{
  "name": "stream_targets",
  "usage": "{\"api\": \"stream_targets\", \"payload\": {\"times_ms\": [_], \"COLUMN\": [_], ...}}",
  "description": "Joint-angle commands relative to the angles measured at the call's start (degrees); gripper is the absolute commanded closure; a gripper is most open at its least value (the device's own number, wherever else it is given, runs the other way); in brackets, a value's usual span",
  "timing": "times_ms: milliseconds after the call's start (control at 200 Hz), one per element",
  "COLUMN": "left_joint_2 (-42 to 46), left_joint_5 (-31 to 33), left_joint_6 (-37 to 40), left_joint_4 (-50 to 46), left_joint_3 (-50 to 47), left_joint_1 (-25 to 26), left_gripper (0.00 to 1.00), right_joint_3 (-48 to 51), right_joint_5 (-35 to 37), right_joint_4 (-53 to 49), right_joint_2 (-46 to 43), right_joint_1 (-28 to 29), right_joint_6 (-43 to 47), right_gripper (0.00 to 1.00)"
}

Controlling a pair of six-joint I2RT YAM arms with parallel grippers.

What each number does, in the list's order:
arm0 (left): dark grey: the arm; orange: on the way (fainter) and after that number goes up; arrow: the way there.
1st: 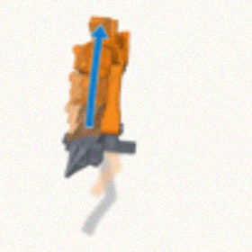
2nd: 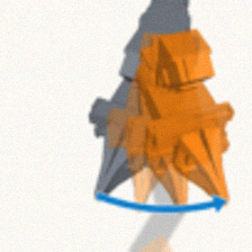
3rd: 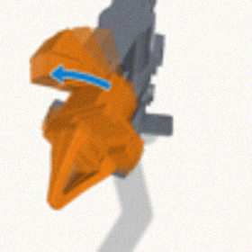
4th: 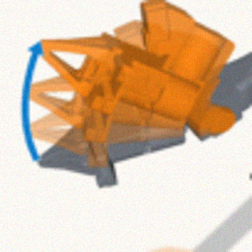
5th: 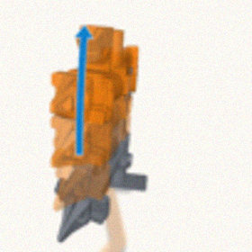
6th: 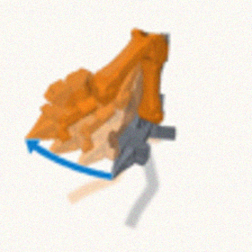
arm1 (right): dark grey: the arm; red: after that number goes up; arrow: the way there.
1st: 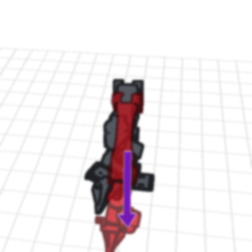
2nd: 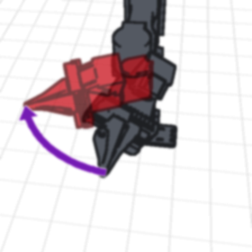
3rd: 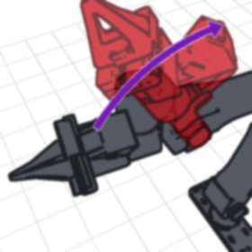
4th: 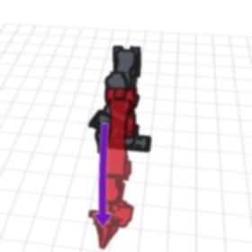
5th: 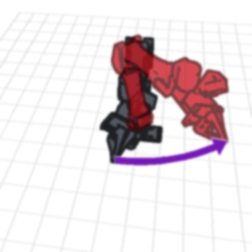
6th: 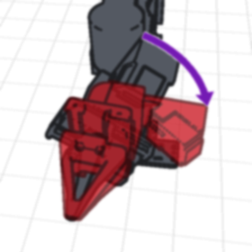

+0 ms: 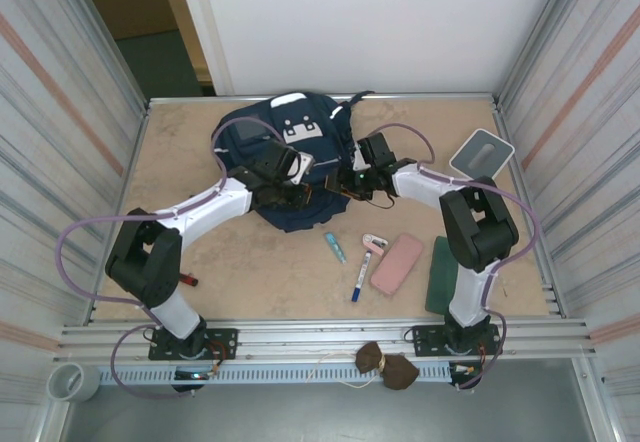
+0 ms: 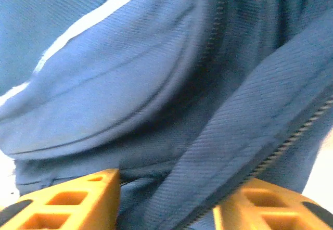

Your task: Pack the student bag

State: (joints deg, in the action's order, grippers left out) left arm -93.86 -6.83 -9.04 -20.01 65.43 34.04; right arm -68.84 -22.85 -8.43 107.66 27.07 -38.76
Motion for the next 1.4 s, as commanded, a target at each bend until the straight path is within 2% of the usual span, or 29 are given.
{"api": "stream_targets", "payload": {"times_ms": [0,135,205,381,521,656,721,872,992,1112,1202,1272,1323,1398], "left_joint_2": [4.39,5.95,6.37,7.77,7.11,4.58,2.97,0.3,-0.34,-0.86,-0.65,-0.08,0.78,2.82], "left_joint_5": [1.14,5.41,7.53,9.79,3.07,-0.8,-1.84,-0.9,-1.07,-1.44,-1.44,-1.08,-0.15,1.6], "left_joint_6": [0.32,2.32,2.91,3.37,2.9,0.28,-1.67,-3.0,-3.51,-3.61,-3.48,-3.54,-3.45,-3.22], "left_joint_4": [1.17,-0.68,-1.71,-2.49,-0.64,3.15,4.33,4.36,5.65,6.21,6.28,6.17,5.97,5.51], "left_joint_3": [-2.03,-4.06,-4.88,-6.37,-5.31,-3.22,-1.87,1.32,2.07,2.13,1.66,0.77,-0.04,-1.76], "left_joint_1": [-1.26,-3.27,-4.55,-6.27,-4.44,0.55,1.35,2.25,2.94,3.7,4.07,4.06,4.02,3.57], "left_gripper": [1.0,1.0,1.0,1.0,1.0,1.0,1.0,1.0,1.0,1.0,1.0,1.0,1.0,1.0], "right_joint_3": [-1.67,-2.97,-4.65,-11.96,-21.22,-24.8,-22.43,-8.94,4.22,8.72,6.71,4.32,3.89,4.67], "right_joint_5": [8.83,9.01,6.94,2.52,0.82,0.68,0.94,-0.9,-4.41,-5.74,-2.61,1.34,4.39,9.31], "right_joint_4": [-2.93,-4.53,-4.9,-7.55,-11.42,-13.46,-12.91,-8.36,1.17,6.85,6.0,3.25,2.33,1.69], "right_joint_2": [1.06,1.12,2.12,7.12,12.74,13.75,10.59,-0.92,-8.32,-8.99,-6.47,-3.73,-2.53,-2.48], "right_joint_1": [-1.58,-5.02,-7.05,-10.39,-11.92,-13.73,-14.06,-13.3,-10.99,-5.76,-2.05,-0.91,-0.99,-1.65], "right_joint_6": [3.54,6.24,7.18,8.76,8.89,8.1,8.11,6.82,0.62,-2.24,-1.49,-0.64,-0.31,0.54], "right_gripper": [0.76,0.92,0.95,0.98,0.94,0.85,0.75,0.47,0.28,0.22,0.23,0.3,0.4,0.66]}}
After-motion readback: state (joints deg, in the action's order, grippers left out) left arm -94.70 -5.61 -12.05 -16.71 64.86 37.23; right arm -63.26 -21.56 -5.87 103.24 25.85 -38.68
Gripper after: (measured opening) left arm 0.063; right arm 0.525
